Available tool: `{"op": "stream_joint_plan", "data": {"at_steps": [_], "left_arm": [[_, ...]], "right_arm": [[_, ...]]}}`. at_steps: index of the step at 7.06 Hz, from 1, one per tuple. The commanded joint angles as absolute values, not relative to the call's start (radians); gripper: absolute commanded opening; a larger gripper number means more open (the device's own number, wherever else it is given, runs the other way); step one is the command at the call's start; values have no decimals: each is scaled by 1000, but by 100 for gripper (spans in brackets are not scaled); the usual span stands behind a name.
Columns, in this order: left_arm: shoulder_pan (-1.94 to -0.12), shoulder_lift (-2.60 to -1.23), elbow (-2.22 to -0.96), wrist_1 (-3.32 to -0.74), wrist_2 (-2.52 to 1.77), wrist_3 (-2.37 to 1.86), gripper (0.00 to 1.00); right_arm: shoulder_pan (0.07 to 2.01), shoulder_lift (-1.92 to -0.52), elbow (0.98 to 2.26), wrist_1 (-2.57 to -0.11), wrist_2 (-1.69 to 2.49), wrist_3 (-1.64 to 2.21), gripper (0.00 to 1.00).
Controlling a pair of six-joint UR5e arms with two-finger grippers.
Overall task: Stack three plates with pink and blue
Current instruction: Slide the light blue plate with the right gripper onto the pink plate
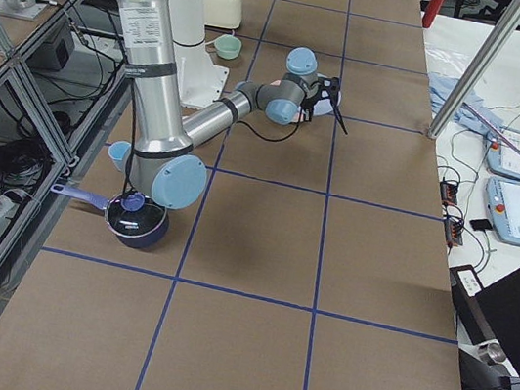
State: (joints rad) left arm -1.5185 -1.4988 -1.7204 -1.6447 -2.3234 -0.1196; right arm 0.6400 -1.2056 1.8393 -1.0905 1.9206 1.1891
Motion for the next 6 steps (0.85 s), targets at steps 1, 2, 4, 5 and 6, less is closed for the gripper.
{"op": "stream_joint_plan", "data": {"at_steps": [1,2,4,5,6], "left_arm": [[-1519,-1499,-1723,-1643,-2325,-120,100],[-1519,-1499,-1723,-1643,-2326,-120,100],[-1519,-1499,-1723,-1644,-2326,-120,100],[-1519,-1500,-1721,-1644,-2326,-121,100],[-1519,-1500,-1718,-1646,-2326,-120,100]], "right_arm": [[508,-1144,1844,-1213,1804,1210,0],[485,-1150,1842,-1213,1784,1210,0],[477,-1144,1821,-1212,1781,1210,18],[477,-1143,1809,-1210,1764,1210,99],[476,-1143,1806,-1213,1760,1212,100]]}}
